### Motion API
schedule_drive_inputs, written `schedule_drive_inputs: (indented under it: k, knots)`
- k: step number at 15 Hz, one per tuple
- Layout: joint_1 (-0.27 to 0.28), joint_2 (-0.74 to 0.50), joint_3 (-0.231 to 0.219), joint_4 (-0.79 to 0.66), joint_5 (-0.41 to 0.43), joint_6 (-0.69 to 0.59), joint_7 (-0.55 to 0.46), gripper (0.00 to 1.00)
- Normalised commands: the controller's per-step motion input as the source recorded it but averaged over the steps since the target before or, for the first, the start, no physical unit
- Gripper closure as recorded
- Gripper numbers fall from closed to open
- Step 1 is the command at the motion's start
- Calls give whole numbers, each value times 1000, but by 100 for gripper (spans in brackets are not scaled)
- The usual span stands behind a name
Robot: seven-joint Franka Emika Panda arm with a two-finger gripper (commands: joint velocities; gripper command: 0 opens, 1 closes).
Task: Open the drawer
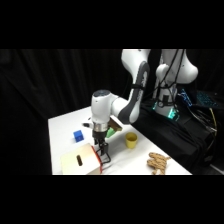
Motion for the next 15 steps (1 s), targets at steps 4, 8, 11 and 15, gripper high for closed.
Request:
schedule_drive_inputs:
  k: [4, 8, 11, 15]
  knots:
    - [-53, 159, 46, 108, 136, 194, -181, 0]
    - [-5, -6, 3, -56, 99, 157, -153, 0]
    - [13, -224, -24, -363, 66, 152, -155, 0]
    - [-11, -328, -27, -520, 65, 132, -162, 0]
